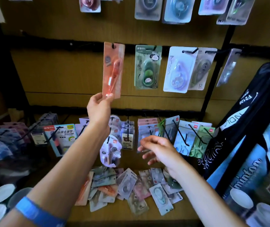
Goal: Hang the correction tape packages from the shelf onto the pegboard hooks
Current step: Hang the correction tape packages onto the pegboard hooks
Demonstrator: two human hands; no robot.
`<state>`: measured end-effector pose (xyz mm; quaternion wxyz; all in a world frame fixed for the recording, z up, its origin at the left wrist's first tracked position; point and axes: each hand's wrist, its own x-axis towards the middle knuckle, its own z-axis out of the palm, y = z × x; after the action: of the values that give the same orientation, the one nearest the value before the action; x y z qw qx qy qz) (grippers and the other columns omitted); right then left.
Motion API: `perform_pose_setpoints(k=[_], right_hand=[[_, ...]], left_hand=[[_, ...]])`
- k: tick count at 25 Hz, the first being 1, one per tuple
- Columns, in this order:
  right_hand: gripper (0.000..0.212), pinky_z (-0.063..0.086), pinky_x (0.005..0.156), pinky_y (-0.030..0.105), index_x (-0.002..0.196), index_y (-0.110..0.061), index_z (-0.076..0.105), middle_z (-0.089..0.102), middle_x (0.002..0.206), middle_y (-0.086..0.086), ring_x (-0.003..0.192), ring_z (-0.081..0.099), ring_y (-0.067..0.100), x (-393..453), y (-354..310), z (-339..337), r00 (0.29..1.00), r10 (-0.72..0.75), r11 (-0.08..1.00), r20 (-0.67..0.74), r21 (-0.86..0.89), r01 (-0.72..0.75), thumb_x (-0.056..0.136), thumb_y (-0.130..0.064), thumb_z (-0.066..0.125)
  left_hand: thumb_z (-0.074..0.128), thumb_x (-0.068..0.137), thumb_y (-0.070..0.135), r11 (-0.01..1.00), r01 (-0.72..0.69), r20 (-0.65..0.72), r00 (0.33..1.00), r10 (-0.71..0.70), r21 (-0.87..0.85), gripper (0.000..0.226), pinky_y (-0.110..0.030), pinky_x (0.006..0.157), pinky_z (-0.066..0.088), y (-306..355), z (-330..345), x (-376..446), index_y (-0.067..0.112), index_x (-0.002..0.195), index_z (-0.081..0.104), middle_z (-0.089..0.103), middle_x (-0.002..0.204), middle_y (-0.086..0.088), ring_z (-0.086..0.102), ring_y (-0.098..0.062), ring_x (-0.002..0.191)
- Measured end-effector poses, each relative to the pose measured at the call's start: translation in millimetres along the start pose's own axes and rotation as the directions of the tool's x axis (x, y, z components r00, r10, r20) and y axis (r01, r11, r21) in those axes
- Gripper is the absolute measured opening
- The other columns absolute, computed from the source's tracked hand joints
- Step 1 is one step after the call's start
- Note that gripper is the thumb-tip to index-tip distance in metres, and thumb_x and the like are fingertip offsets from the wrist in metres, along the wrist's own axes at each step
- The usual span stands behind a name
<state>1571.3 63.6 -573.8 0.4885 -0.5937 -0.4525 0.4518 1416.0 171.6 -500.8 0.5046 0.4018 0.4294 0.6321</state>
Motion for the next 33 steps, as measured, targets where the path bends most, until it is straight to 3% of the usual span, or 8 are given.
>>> perform_pose_setpoints(k=[3, 6, 10, 13, 18, 24, 29, 33], right_hand=[[0.012, 0.048, 0.049, 0.025, 0.103, -0.010, 0.067, 0.076, 0.093, 0.010, 0.068, 0.063, 0.019, -1, 30, -15, 0.998, 0.065, 0.998, 0.013, -0.025, -0.065, 0.094, -0.017, 0.062], [0.012, 0.048, 0.046, 0.025, 0.102, -0.007, 0.067, 0.073, 0.084, 0.009, 0.065, 0.062, 0.021, 1, 75, -27, 0.981, 0.172, 0.984, 0.094, -0.065, -0.166, 0.095, -0.014, 0.061], [0.009, 0.048, 0.055, 0.028, 0.094, -0.018, 0.071, 0.073, 0.084, 0.006, 0.070, 0.066, 0.023, 21, 149, -44, 0.933, 0.360, 0.895, -0.002, -0.283, -0.345, 0.093, -0.018, 0.062], [0.008, 0.045, 0.053, 0.026, 0.098, -0.016, 0.067, 0.071, 0.085, 0.008, 0.068, 0.062, 0.023, 40, 198, -56, 0.875, 0.454, 0.866, -0.166, -0.146, -0.477, 0.092, -0.018, 0.063], [0.005, 0.046, 0.056, 0.026, 0.086, -0.013, 0.068, 0.070, 0.089, 0.014, 0.069, 0.063, 0.027, 83, 291, -58, 0.803, 0.523, 0.752, -0.284, -0.290, -0.592, 0.085, -0.017, 0.065], [0.062, 0.050, 0.086, 0.036, 0.137, -0.013, 0.044, 0.056, 0.131, 0.014, 0.114, 0.058, 0.036, 122, 389, -73, 0.747, 0.547, 0.570, -0.379, -0.484, -0.663, 0.081, -0.030, 0.067], [0.073, 0.043, 0.090, 0.044, 0.135, -0.016, 0.032, 0.052, 0.129, 0.012, 0.113, 0.055, 0.037, 132, 420, -66, 0.702, 0.449, 0.299, -0.554, -0.647, -0.702, 0.078, -0.039, 0.071], [0.067, 0.051, 0.083, 0.038, 0.127, -0.020, 0.053, 0.067, 0.116, 0.008, 0.103, 0.064, 0.033, 130, 432, -63, 0.721, 0.436, 0.499, -0.539, -0.521, -0.692, 0.067, -0.033, 0.078]], left_hand=[[0.062, 0.091, 0.011, 0.999, -0.010, -0.104, 0.995, 0.006, -0.040, 0.033, -0.033, 0.094, 0.048, -39, -22, -46, 0.021, 0.122, 0.056, 0.062, 0.119, 0.000, 0.060, -0.014, 0.104], [0.057, 0.091, -0.001, 0.998, -0.002, -0.105, 0.994, -0.005, -0.069, 0.027, -0.032, 0.084, 0.048, -101, -37, -111, 0.024, 0.100, 0.062, 0.065, 0.104, 0.002, 0.061, -0.014, 0.097], [0.053, 0.093, 0.000, 0.925, 0.377, -0.079, 0.924, -0.374, 0.036, 0.021, -0.035, 0.079, 0.046, -195, -48, -126, 0.019, 0.092, 0.062, 0.067, 0.096, -0.004, 0.061, -0.022, 0.091], [0.051, 0.092, 0.002, 0.824, 0.488, -0.075, 0.869, -0.488, 0.287, 0.019, -0.040, 0.089, 0.051, -261, -75, -89, 0.018, 0.092, 0.059, 0.067, 0.106, -0.013, 0.062, -0.028, 0.097], [0.058, 0.084, -0.002, 0.645, 0.395, -0.067, 0.880, -0.471, 0.654, 0.018, -0.042, 0.084, 0.051, -334, -94, -41, 0.015, 0.092, 0.058, 0.064, 0.092, -0.008, 0.060, -0.033, 0.092], [0.069, 0.079, 0.003, 0.502, 0.084, 0.144, 0.905, -0.399, 0.860, 0.034, -0.034, 0.069, 0.050, -426, -84, 15, 0.003, 0.112, 0.061, 0.068, 0.094, -0.015, 0.066, -0.039, 0.091], [0.062, 0.075, 0.034, 0.351, -0.164, 0.279, 0.910, -0.307, 0.922, 0.072, -0.050, 0.100, 0.046, -483, -98, 20, 0.006, 0.138, 0.043, 0.054, 0.137, -0.023, 0.053, -0.044, 0.122], [0.075, 0.060, 0.037, 0.394, 0.006, 0.151, 0.918, -0.367, 0.919, 0.089, -0.044, 0.090, 0.050, -485, -100, 25, 0.005, 0.138, 0.046, 0.063, 0.123, -0.022, 0.060, -0.042, 0.109]])
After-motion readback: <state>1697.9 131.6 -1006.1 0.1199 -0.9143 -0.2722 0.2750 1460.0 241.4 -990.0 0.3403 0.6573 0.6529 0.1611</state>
